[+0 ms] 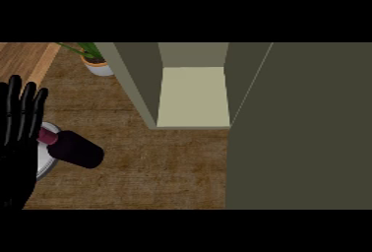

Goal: Pick up the wine, place it into the cabinet and close the cabinet

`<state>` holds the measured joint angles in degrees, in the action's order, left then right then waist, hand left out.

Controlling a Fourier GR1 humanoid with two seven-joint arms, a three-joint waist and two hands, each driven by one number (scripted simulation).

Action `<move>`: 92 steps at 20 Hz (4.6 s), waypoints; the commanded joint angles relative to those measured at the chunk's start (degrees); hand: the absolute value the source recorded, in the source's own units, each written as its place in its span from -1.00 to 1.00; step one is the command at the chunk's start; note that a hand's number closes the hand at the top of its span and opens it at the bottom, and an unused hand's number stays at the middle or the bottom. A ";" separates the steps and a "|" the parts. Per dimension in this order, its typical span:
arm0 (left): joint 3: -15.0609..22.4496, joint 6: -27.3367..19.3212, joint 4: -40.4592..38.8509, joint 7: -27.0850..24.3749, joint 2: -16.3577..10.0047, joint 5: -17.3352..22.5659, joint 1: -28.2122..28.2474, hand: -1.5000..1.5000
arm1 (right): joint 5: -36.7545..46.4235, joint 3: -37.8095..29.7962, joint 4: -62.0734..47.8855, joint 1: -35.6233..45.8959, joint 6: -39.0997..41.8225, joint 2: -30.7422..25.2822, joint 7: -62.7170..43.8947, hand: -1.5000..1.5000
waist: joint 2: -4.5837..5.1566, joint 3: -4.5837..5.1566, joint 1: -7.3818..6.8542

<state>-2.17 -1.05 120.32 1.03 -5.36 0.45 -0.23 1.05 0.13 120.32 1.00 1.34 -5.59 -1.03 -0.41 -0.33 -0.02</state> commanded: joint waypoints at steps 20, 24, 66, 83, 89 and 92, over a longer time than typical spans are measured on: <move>15.67 -44.56 -0.32 34.05 5.35 -34.90 -19.24 -1.00 | -20.56 8.92 24.17 -13.23 9.09 -2.91 -17.19 -1.00 | 0.18 0.28 0.67; 19.51 -42.95 3.25 49.11 5.36 -47.08 -24.82 -1.00 | -17.38 11.34 20.73 -8.48 7.00 -0.85 -18.19 -1.00 | 0.15 0.26 0.15; 16.56 -24.65 12.49 66.93 5.36 -61.41 -30.09 -1.00 | -10.01 14.53 22.19 -1.28 -1.81 -0.50 -27.27 -1.00 | 0.27 0.34 0.18; 2.87 -32.25 0.36 43.75 3.77 -36.59 -15.74 -1.00 | -17.76 0.49 20.05 -4.33 4.28 -2.96 -20.10 -1.00 | 0.51 0.36 0.39; 2.49 -36.87 -4.71 36.18 5.32 -36.57 -9.85 -1.00 | -18.35 -0.06 19.81 -5.64 7.25 -2.75 -19.26 -1.00 | 0.44 0.35 0.32; -1.06 -38.14 -4.94 35.26 4.14 -35.02 -8.25 -1.00 | -20.13 -1.18 21.53 -6.35 8.06 -2.76 -19.94 -1.00 | 0.39 0.35 0.26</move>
<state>-0.36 -37.06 117.52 39.42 -0.62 -36.48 -10.70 -11.96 0.53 138.10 -4.74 8.55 -8.28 -19.34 -0.01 0.01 0.40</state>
